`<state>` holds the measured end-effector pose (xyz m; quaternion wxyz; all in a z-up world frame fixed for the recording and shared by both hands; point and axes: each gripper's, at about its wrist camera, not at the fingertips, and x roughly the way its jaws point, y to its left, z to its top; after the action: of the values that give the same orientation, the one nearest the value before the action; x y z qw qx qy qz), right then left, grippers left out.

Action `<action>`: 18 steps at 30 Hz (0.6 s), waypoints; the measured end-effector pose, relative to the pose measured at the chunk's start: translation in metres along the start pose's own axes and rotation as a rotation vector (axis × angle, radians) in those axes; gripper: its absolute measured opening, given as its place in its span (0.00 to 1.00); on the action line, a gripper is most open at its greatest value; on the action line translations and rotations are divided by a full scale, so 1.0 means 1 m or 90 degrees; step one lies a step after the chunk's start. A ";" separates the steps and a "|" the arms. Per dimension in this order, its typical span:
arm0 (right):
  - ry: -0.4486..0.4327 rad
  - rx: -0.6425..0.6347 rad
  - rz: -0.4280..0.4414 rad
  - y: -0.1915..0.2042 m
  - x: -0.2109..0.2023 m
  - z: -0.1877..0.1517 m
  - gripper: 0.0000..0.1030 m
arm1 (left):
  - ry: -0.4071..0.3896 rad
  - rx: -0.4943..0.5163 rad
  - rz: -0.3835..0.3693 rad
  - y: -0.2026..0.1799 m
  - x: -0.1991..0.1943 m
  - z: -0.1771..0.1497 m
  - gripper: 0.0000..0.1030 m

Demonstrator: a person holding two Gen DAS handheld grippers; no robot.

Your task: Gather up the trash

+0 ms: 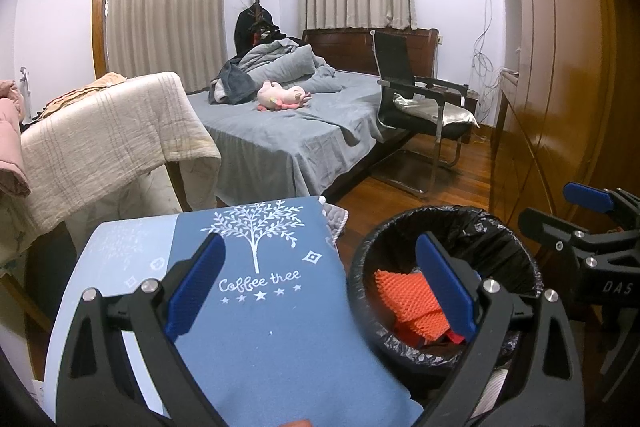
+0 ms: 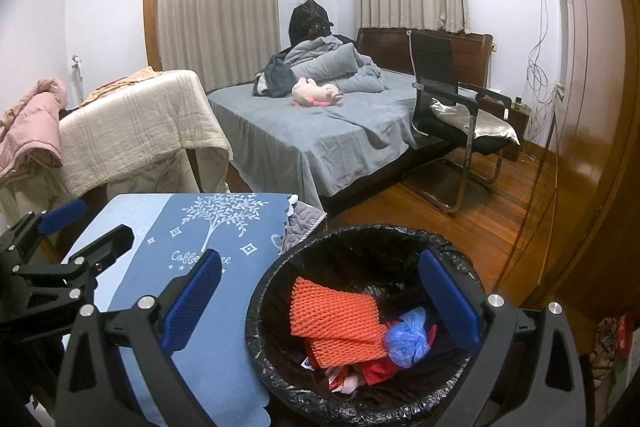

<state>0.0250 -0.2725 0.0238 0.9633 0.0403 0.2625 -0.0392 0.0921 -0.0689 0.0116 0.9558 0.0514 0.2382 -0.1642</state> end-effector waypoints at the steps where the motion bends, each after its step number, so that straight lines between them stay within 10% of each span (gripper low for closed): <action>1: 0.000 0.000 0.000 0.000 0.000 0.000 0.94 | 0.000 0.000 -0.001 0.000 0.000 0.000 0.91; 18: 0.000 0.000 0.000 0.000 0.000 0.001 0.94 | 0.002 0.000 0.000 0.005 0.000 -0.002 0.91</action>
<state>0.0253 -0.2723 0.0245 0.9632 0.0405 0.2627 -0.0394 0.0925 -0.0641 0.0099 0.9555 0.0517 0.2395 -0.1640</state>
